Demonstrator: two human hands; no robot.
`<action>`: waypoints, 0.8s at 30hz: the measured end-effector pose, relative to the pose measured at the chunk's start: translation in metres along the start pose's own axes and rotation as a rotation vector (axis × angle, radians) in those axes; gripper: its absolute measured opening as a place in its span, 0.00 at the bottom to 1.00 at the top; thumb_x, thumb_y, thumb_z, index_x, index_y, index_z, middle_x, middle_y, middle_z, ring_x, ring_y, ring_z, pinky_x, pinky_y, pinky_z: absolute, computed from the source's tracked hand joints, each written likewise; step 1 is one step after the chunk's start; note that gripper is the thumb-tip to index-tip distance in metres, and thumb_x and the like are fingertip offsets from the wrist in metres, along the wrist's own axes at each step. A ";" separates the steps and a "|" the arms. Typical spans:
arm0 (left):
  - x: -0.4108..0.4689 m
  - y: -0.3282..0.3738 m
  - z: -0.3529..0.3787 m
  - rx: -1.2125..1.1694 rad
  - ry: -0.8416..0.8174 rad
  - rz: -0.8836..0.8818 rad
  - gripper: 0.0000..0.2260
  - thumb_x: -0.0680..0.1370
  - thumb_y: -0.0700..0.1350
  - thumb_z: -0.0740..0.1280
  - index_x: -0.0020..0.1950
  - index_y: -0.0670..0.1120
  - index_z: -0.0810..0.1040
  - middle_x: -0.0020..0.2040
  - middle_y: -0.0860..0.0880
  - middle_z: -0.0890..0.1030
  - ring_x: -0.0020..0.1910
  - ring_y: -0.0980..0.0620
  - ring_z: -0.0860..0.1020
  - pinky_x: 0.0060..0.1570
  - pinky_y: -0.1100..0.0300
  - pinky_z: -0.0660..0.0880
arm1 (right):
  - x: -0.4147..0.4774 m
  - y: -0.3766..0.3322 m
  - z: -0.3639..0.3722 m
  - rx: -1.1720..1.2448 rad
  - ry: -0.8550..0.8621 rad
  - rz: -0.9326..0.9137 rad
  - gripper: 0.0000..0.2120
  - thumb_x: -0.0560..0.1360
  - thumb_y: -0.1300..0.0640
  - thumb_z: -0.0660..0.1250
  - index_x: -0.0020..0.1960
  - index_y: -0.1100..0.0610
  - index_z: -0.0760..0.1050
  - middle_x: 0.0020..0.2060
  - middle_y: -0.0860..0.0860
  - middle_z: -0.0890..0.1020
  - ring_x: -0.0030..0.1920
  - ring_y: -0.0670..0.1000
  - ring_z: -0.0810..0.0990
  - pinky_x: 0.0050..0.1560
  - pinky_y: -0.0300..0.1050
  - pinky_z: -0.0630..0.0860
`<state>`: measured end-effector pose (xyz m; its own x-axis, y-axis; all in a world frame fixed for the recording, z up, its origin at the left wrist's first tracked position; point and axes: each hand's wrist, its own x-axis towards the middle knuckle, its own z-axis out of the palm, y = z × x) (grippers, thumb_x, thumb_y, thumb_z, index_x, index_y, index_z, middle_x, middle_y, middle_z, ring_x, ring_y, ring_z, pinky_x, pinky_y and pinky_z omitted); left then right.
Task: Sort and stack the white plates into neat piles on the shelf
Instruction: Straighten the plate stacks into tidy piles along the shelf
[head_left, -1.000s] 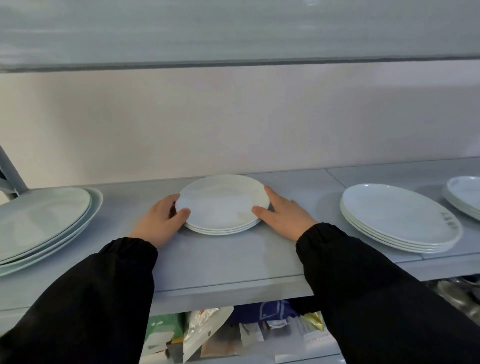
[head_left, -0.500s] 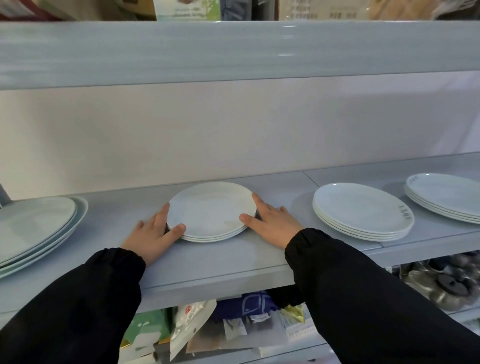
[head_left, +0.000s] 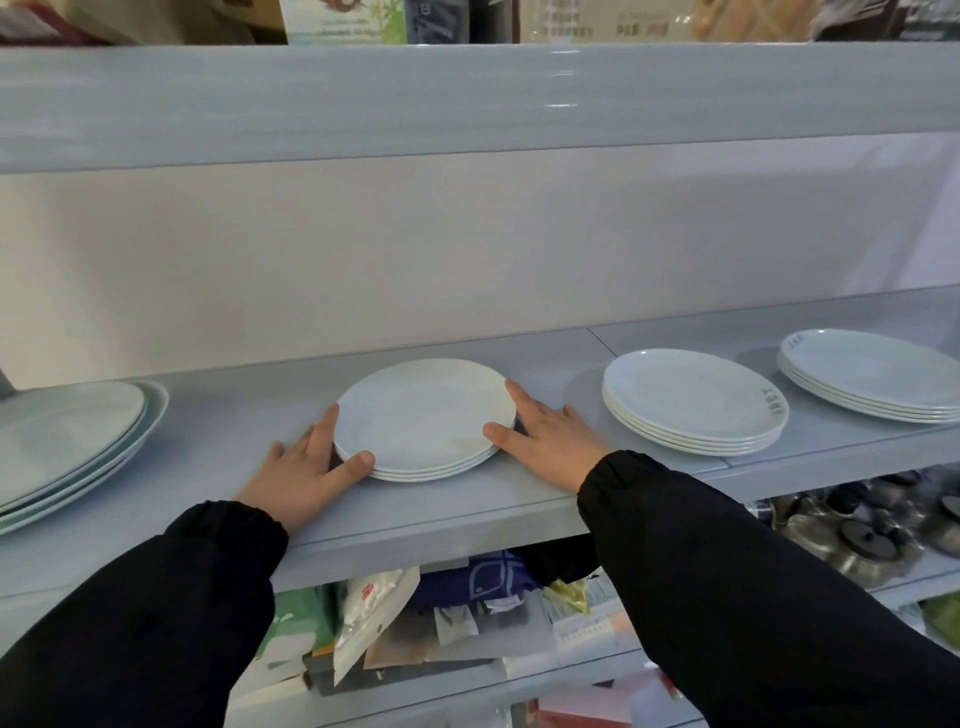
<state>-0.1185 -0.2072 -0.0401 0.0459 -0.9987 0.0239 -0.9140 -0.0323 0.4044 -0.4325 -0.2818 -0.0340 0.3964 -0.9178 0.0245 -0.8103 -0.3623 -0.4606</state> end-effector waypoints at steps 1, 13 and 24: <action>-0.005 0.005 -0.001 -0.023 0.002 -0.017 0.47 0.67 0.76 0.45 0.81 0.53 0.42 0.79 0.50 0.59 0.78 0.52 0.55 0.76 0.51 0.45 | -0.001 -0.001 -0.001 -0.002 -0.002 -0.003 0.40 0.75 0.27 0.46 0.80 0.44 0.40 0.78 0.50 0.62 0.77 0.53 0.60 0.78 0.56 0.47; -0.034 0.062 0.016 -0.077 0.028 -0.143 0.47 0.65 0.73 0.41 0.81 0.52 0.43 0.78 0.51 0.62 0.78 0.54 0.54 0.75 0.50 0.44 | -0.037 0.025 -0.026 -0.013 -0.047 -0.056 0.39 0.78 0.29 0.47 0.81 0.46 0.40 0.79 0.49 0.58 0.78 0.55 0.58 0.78 0.55 0.48; -0.042 0.073 0.031 -0.082 0.211 -0.232 0.38 0.74 0.72 0.48 0.81 0.58 0.49 0.74 0.49 0.70 0.73 0.43 0.65 0.70 0.50 0.60 | -0.049 0.037 -0.028 -0.015 0.009 -0.109 0.40 0.77 0.28 0.48 0.81 0.48 0.42 0.78 0.50 0.62 0.75 0.57 0.63 0.72 0.51 0.60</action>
<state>-0.1993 -0.1690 -0.0401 0.3396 -0.9343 0.1083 -0.8343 -0.2461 0.4933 -0.4942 -0.2546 -0.0276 0.4787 -0.8741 0.0821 -0.7688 -0.4625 -0.4416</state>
